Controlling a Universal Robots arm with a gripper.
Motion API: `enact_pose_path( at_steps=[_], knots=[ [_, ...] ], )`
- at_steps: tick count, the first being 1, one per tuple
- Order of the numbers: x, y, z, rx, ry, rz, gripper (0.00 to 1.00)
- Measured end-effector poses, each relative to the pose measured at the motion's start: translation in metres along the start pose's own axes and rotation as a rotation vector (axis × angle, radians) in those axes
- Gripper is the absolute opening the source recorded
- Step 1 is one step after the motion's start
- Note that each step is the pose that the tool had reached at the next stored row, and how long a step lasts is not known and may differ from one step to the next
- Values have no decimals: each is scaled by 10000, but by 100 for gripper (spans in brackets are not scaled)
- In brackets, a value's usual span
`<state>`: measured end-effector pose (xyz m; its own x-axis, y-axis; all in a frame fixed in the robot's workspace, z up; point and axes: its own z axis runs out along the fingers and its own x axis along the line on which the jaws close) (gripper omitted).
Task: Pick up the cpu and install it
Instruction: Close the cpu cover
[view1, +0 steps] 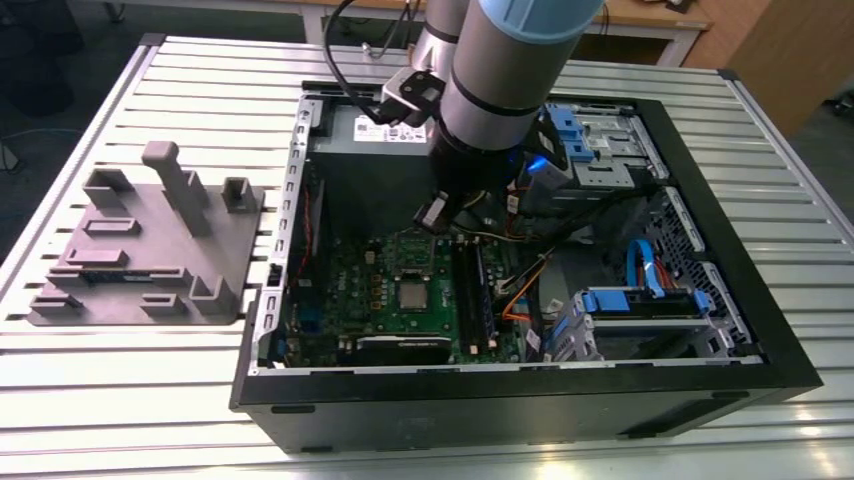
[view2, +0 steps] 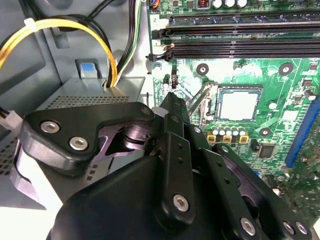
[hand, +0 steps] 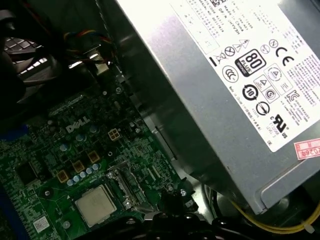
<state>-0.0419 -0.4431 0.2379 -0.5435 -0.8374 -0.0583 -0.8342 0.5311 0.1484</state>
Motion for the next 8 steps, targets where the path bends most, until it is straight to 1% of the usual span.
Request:
enact_pose_path(
  at_steps=[3, 8],
  knots=[
    [0, 2, -13, -6, 20, -115, 10],
    [-1, 3, -23, -5, 17, -126, 10]
  ],
)
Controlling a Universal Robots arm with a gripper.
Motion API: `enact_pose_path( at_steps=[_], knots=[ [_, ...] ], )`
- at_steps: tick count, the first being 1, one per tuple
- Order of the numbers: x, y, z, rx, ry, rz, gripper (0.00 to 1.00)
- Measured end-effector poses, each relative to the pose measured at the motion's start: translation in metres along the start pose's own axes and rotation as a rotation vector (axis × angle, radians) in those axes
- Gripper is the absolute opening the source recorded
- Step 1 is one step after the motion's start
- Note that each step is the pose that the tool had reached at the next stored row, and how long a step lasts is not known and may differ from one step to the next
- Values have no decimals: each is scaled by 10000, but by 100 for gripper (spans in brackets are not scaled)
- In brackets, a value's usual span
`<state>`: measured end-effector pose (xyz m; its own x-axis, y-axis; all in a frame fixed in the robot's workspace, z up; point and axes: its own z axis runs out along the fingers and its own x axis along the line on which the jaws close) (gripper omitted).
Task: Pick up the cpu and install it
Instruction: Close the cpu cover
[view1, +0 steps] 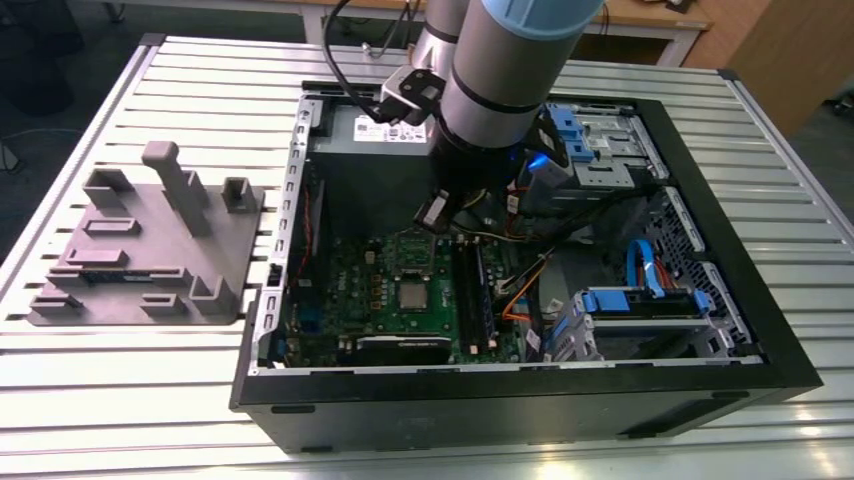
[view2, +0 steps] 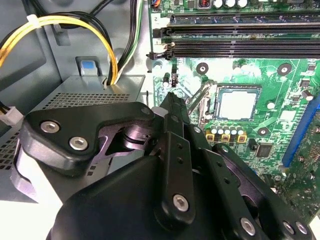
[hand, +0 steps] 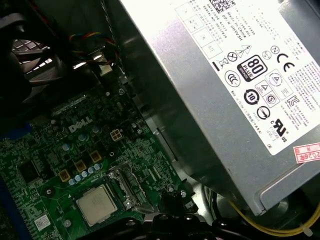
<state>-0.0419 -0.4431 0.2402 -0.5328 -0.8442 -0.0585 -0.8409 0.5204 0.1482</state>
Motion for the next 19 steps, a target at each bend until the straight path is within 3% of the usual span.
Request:
enact_pose_path(
  at_steps=[19],
  knots=[
    [-2, 9, -47, -3, 19, -131, 10]
  ],
)
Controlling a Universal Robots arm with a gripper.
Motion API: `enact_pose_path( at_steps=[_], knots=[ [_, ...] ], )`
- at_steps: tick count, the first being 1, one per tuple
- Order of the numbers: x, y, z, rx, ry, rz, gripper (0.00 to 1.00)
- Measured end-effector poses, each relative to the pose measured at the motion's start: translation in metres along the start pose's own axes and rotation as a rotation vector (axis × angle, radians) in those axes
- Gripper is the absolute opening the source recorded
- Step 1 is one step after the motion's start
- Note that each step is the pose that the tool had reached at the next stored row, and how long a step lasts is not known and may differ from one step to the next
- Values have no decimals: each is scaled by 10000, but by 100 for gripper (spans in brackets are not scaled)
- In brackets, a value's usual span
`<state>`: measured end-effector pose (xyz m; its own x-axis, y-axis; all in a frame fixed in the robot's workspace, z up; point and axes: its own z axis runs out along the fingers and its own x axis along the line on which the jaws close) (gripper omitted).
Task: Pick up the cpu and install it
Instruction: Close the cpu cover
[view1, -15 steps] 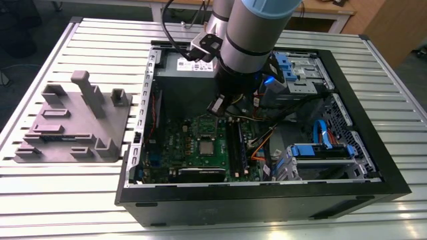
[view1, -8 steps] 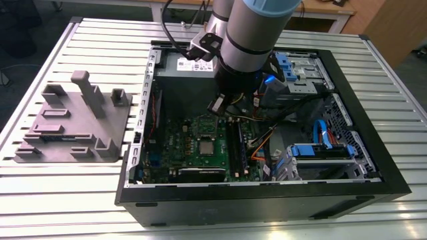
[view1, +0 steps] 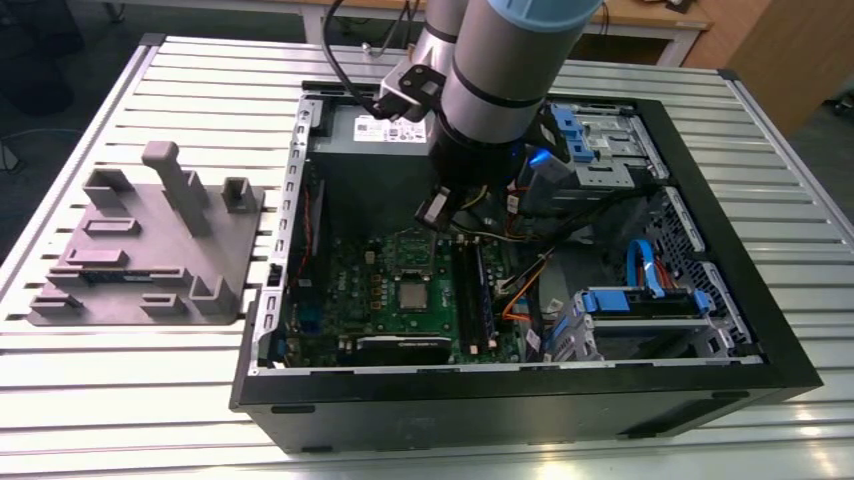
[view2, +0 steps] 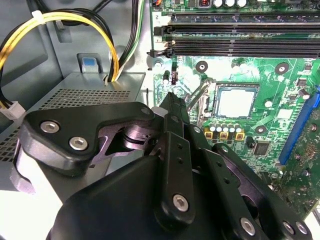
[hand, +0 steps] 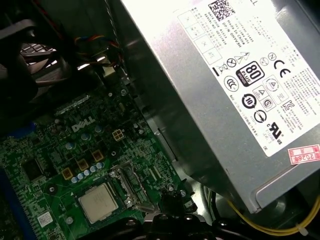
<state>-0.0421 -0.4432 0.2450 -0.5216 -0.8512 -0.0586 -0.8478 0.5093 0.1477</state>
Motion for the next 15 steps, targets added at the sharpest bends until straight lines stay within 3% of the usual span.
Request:
enact_pose_path(
  at_steps=[15],
  knots=[
    [0, 4, -34, -5, -5, -17, 10]
  ],
)
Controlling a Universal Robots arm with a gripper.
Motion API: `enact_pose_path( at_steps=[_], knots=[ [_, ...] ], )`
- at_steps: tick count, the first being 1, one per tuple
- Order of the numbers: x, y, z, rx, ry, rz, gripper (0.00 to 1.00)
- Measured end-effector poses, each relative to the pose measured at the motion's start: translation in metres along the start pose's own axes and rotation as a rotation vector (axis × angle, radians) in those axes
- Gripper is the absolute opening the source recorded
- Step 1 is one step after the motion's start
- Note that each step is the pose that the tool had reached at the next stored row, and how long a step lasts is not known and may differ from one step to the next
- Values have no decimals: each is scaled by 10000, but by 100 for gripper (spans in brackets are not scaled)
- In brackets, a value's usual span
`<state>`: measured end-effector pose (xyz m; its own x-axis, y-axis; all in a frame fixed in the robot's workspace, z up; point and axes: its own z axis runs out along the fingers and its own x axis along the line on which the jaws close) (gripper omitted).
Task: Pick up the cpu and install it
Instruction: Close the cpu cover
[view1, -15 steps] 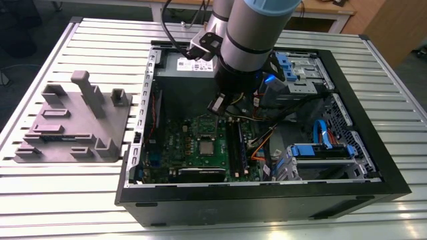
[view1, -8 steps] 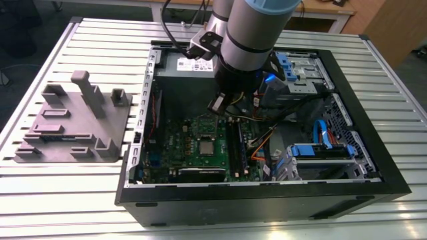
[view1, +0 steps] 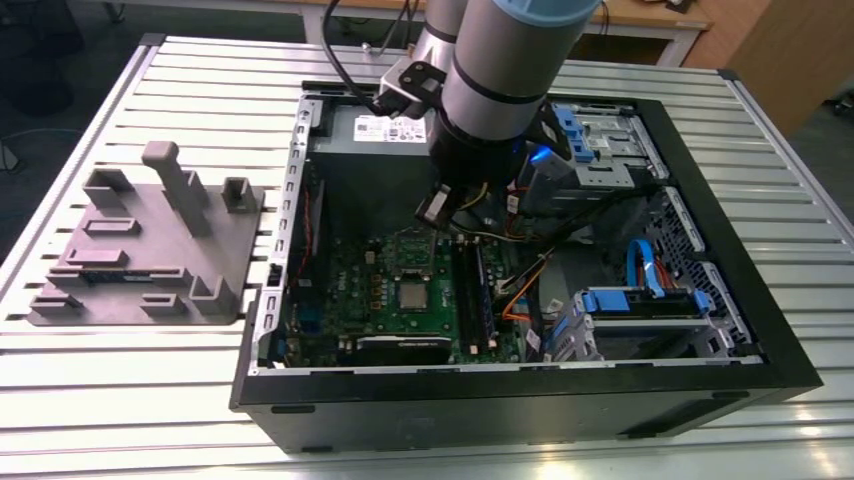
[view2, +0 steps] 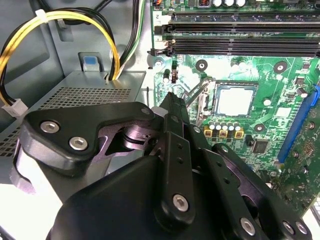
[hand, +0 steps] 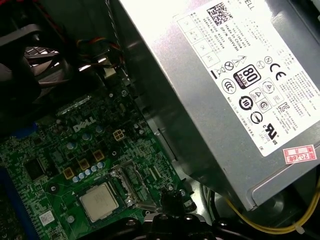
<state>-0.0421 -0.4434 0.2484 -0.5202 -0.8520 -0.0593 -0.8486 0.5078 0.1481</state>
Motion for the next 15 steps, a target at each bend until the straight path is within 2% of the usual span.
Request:
enact_pose_path(
  at_steps=[15],
  knots=[
    [33, -18, -16, 0, 0, -3, 10]
  ],
)
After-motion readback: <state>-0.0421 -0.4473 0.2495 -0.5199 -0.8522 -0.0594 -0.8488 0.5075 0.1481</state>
